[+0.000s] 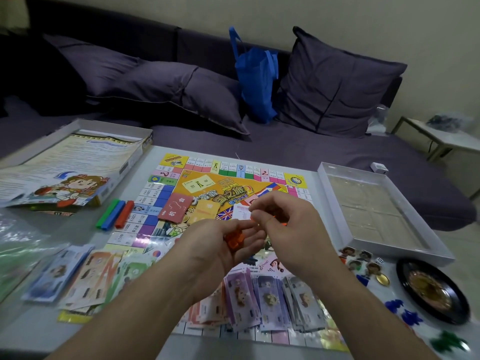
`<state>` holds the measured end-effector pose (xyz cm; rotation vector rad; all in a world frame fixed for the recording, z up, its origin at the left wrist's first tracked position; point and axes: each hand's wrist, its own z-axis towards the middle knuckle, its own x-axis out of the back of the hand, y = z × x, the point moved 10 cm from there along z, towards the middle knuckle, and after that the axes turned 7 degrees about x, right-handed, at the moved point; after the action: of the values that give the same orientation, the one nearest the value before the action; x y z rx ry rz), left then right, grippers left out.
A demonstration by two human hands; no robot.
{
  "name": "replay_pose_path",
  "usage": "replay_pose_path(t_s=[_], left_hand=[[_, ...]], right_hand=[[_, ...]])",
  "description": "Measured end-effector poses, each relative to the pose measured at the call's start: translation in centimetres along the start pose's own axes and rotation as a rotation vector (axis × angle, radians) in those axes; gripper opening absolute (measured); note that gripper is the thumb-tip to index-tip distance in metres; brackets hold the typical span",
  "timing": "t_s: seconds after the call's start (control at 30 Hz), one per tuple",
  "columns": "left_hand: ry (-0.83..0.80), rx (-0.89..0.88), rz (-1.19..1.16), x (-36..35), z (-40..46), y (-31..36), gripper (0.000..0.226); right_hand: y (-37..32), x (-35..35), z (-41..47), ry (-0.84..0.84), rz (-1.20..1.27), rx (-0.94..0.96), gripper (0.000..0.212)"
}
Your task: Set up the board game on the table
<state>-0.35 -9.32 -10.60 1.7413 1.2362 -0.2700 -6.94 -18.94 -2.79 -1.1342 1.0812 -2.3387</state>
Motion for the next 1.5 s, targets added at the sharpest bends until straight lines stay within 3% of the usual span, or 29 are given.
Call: replay_pose_path(t_s=[0.17,0.37,0.6,0.77,0.87,1.0,1.33,1.5], left_hand=[[0.066,0.0,0.092,1.0,0.3,-0.1,0.028],[-0.01,0.036,0.115,0.2,0.2,-0.3,0.025],[0.018,0.03,0.098,0.5,0.2,-0.4,0.018],[0.106,-0.015,0.068,1.4,0.3,0.3,0.015],[0.156,-0.038,0.085,1.8,0.1,0.3,0.029],[0.166,-0.04,0.071,1.5,-0.2,0.1,0.032],[0.184,-0.03,0.039,1.8,-1.0,0.2,0.028],[0.155,-0.039,-0.031,2.1,-0.4,0.4,0.033]], right_hand=[[-0.1,-0.4,0.0,0.014,0.037,-0.004,0.016],[0.4,-0.7,-0.1,0.032,-0.002,-0.041,0.016],[0.9,-1.0,-0.1,0.02,0.091,-0.133,0.016],[-1.4,-1.1,-0.3,-0.047,-0.085,0.021,0.013],[-2.9,-2.8,-0.8,-0.136,-0.313,0.148,0.007],[-3.1,-4.3,-1.2,-0.181,-0.505,0.16,0.015],[-4.1,-4.8,-1.8,-0.187,-0.475,0.171,0.023],[-4.3,-4.6,-1.6,-0.105,-0.42,0.192,0.006]])
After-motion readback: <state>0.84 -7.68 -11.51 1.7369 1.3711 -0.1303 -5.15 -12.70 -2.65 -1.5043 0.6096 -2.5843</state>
